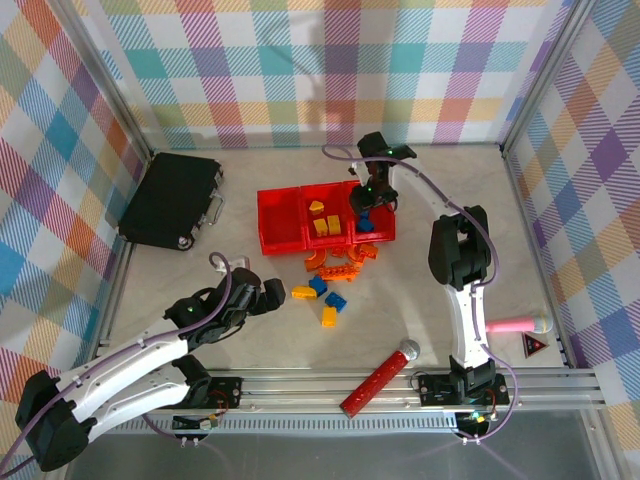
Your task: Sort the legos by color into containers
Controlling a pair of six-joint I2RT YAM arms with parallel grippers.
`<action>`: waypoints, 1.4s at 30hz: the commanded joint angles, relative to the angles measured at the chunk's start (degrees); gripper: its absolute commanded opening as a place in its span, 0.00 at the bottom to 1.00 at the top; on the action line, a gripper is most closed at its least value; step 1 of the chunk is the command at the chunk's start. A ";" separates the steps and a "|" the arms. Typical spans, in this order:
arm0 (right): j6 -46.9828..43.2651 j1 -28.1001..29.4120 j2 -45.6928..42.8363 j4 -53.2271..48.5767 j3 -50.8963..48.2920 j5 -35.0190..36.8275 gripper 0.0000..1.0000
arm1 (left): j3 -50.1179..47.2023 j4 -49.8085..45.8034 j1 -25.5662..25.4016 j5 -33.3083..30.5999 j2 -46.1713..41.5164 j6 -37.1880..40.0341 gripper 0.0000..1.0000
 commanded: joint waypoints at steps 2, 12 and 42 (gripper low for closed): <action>2.52 0.38 -7.38 -0.66 -1.20 0.62 0.56 | 1.53 -0.77 -0.80 0.45 1.20 -0.10 1.00; 6.18 0.34 -20.31 3.74 -15.07 -0.38 0.56 | 4.22 0.32 -0.85 1.96 5.44 1.40 1.00; 9.32 0.34 -46.27 13.56 -50.86 -2.51 0.57 | 12.19 2.51 -6.62 0.96 26.48 -32.43 0.98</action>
